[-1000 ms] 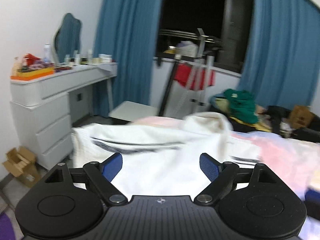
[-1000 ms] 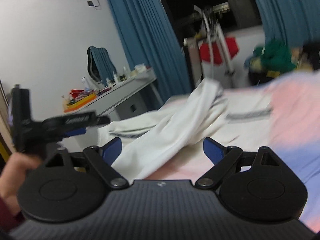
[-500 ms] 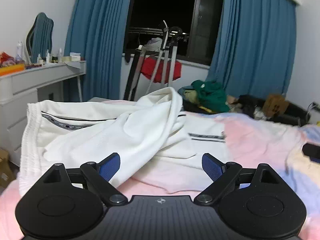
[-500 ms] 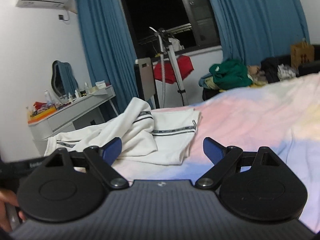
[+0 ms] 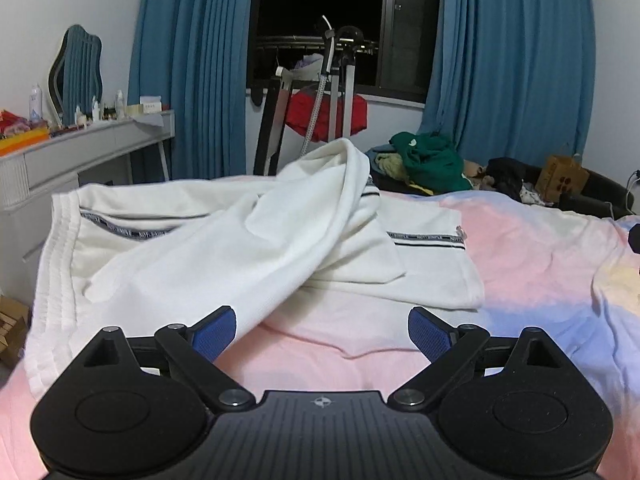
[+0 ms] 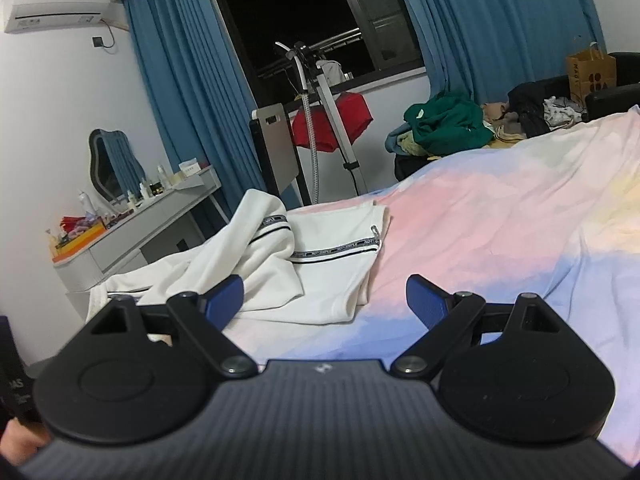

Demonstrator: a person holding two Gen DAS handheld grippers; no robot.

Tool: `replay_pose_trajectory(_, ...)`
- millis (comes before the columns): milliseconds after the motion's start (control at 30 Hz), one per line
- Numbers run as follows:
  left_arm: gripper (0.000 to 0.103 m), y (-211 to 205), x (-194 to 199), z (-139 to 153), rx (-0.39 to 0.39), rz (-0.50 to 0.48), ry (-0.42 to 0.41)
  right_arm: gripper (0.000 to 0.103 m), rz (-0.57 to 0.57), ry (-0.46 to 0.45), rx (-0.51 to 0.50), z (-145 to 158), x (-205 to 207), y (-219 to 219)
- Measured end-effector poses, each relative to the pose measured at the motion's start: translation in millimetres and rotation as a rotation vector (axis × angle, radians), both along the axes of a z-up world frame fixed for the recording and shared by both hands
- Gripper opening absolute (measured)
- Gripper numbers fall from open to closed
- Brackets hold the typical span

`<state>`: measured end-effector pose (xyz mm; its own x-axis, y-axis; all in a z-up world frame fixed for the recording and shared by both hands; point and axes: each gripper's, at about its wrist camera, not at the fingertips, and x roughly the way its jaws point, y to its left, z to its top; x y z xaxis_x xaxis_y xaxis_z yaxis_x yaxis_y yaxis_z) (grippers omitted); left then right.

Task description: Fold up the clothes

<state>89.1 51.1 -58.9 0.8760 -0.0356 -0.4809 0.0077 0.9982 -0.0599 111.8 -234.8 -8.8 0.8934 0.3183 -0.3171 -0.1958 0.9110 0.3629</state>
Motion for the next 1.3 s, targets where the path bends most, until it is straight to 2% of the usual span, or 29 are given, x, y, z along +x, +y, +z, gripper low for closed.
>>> replay_pose_trajectory(167,0.091,0.3,3.9,-9.4,-0.018,0.019,0.033,0.090,0.006,-0.003,0.003,1.2,-4.6,0.9)
replay_pose_trajectory(367,0.091,-4.0,4.6,-3.0,0.009,0.044,-0.025,0.090,0.014,0.001,0.002,3.1,-9.4,-0.4)
replay_pose_trajectory(467,0.091,-5.5,14.9,-1.4,0.019,0.041,-0.017,0.090,0.008,0.009,0.000,4.1,-10.9,-1.7)
replay_pose_trajectory(533,0.090,-9.4,25.5,-4.4,0.058,0.035,-0.002,0.090,0.003,0.021,0.006,4.2,-11.7,-2.9)
replay_pose_trajectory(667,0.082,-18.0,52.8,-12.5,0.134,0.036,0.048,0.090,-0.033,0.063,-0.010,2.2,-10.2,-4.6)
replay_pose_trajectory(767,0.082,-20.4,82.3,-3.5,0.135,0.056,0.020,0.090,-0.075,0.094,-0.021,-0.3,-6.7,-9.2)
replay_pose_trajectory(933,0.082,-37.5,144.4,26.2,0.181,0.045,-0.054,0.090,-0.118,0.156,0.037,-10.6,6.2,-29.3)
replay_pose_trajectory(1100,0.079,-65.4,217.2,46.4,0.218,0.021,-0.059,0.090,-0.159,0.199,0.083,-21.5,23.8,-43.9)
replay_pose_trajectory(1167,0.073,-76.1,241.7,48.8,0.242,0.024,-0.072,0.090,-0.167,0.209,0.094,-25.7,30.9,-47.3)
replay_pose_trajectory(1200,0.073,-80.8,252.2,47.5,0.254,0.022,-0.078,0.090,-0.169,0.212,0.097,-27.7,34.4,-48.4)
replay_pose_trajectory(1300,0.070,-94.7,283.4,42.9,0.287,0.019,-0.091,0.090,-0.140,0.207,0.048,-32.6,43.9,-40.8)
